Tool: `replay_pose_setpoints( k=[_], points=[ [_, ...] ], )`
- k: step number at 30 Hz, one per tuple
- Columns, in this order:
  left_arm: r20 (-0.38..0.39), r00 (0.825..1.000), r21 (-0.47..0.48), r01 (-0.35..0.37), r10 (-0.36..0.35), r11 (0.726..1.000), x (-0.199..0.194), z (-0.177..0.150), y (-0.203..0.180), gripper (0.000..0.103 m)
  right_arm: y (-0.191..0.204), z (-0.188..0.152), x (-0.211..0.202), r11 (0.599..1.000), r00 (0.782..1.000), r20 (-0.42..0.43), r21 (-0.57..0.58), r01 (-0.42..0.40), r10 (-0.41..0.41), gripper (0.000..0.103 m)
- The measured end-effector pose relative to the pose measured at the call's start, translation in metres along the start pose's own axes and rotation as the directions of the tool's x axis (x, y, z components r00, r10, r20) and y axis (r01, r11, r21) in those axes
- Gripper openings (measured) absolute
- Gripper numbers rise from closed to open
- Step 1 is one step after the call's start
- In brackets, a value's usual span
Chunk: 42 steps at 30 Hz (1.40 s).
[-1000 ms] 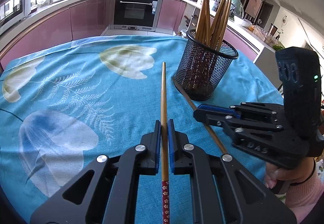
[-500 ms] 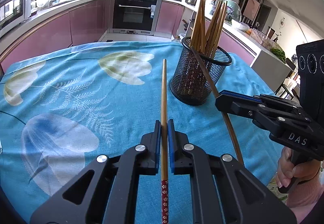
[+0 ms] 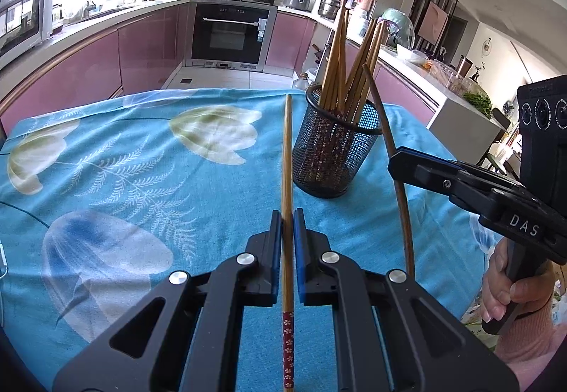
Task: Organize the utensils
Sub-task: 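Lift both held chopsticks upright and carry them toward the black mesh cup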
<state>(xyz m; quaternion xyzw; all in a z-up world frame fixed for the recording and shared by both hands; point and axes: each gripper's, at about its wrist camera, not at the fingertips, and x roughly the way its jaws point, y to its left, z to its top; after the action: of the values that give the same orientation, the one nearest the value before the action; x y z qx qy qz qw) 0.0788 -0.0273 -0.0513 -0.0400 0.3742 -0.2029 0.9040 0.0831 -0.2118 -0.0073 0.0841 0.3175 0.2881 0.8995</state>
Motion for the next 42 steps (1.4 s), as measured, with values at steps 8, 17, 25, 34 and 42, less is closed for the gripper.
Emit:
replay_pose_setpoints(
  k=[8,17,25,34,42],
  points=[
    [0.019,1.0,0.009,0.007,-0.007,1.0,-0.008,0.005,-0.005,0.008,-0.001,0.007,-0.008,1.0,0.999,0.031,-0.003,0.011,-0.011,0.006],
    [0.049,0.998,0.015,0.032,-0.033,0.999,-0.018,0.014,-0.01,0.008,-0.002,0.021,-0.021,1.0,0.996,0.085,-0.017,0.02,-0.018,0.006],
    [0.079,0.995,0.02,0.056,-0.057,0.998,-0.026,0.026,-0.013,0.007,-0.004,0.033,-0.028,1.0,0.992,0.122,-0.021,0.019,-0.016,0.006],
    [0.108,0.992,0.022,0.07,-0.072,0.997,-0.033,0.035,-0.017,0.007,-0.005,0.044,-0.035,0.999,0.987,0.158,-0.028,0.02,-0.016,0.006],
    [0.132,0.988,0.022,0.076,-0.078,0.997,-0.038,0.044,-0.016,0.006,-0.009,0.049,-0.044,0.999,0.984,0.178,-0.035,0.03,-0.023,0.006]
  ],
)
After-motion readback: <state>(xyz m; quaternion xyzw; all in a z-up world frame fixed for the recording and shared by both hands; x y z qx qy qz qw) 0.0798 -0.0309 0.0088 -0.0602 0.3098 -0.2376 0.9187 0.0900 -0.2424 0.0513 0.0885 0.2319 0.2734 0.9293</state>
